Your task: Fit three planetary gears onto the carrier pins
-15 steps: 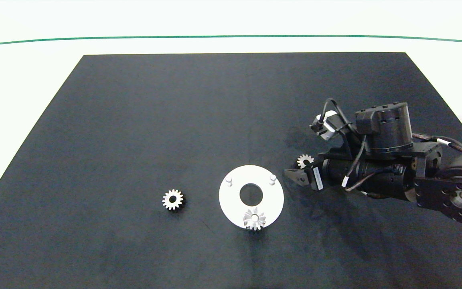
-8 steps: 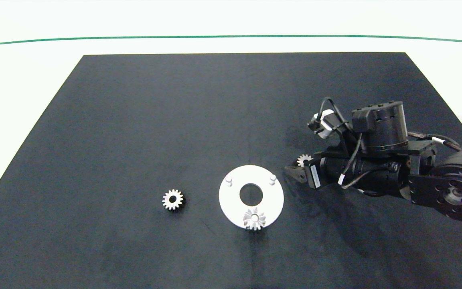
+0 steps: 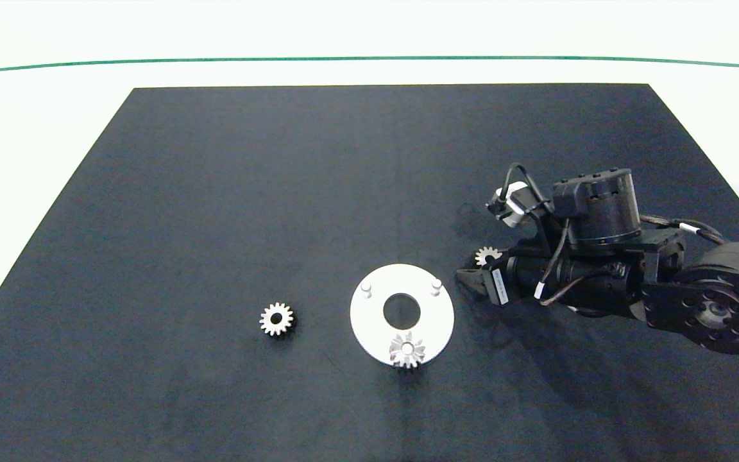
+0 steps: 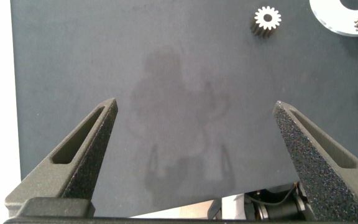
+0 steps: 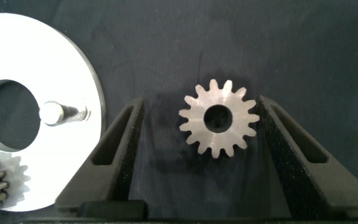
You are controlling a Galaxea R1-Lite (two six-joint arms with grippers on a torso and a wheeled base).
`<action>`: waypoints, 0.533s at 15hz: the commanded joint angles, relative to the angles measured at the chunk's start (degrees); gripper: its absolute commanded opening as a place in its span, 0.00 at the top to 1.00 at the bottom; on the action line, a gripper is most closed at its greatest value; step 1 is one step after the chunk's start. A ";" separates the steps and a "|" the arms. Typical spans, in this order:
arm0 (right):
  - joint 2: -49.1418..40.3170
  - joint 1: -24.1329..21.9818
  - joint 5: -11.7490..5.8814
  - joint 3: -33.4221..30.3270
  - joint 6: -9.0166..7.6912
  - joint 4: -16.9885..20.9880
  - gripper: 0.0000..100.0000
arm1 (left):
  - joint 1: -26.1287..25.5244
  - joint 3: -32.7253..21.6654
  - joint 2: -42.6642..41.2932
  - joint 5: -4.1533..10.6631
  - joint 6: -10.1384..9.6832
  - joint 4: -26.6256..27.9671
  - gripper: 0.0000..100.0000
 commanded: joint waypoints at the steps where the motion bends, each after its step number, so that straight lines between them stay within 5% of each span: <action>1: 0.45 0.02 -0.02 -0.15 -0.04 -0.11 0.36 | -0.06 0.29 0.02 0.04 0.03 0.22 0.00; 8: 0.89 -0.07 -0.02 -0.24 -0.04 -0.90 0.50 | -0.06 0.29 0.10 0.04 0.03 0.22 0.00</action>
